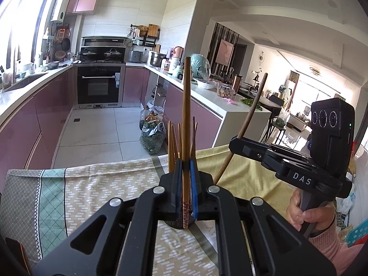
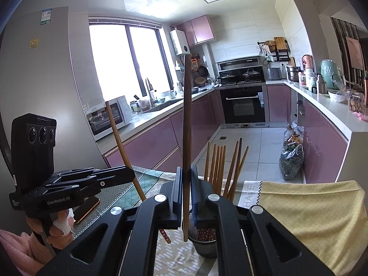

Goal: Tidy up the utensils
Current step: 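Carry both upright chopsticks over the mesh cup, then lower both chopsticks into the mesh cup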

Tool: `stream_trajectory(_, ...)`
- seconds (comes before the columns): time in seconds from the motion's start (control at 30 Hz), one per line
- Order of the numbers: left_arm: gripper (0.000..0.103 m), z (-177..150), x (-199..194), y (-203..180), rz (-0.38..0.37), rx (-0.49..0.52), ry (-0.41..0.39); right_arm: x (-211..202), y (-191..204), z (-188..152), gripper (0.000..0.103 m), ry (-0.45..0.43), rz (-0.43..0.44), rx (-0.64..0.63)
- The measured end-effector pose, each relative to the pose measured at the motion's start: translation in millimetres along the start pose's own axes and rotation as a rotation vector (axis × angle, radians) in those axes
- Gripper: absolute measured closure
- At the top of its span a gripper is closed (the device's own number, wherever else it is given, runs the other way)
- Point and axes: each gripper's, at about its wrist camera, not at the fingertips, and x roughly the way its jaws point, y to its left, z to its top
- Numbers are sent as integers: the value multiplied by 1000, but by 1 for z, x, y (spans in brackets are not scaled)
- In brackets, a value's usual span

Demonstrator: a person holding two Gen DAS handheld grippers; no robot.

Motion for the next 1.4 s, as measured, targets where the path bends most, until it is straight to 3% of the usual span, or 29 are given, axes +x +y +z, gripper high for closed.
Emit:
stream_trajectory(0.63,96,7,21,-6,20,6,-29,16,-8,6,97,2,-59,-26)
stream_trajectory(1.4,96,0,61,1,29,22,87,48,-18,-15,97,99,-79,-2)
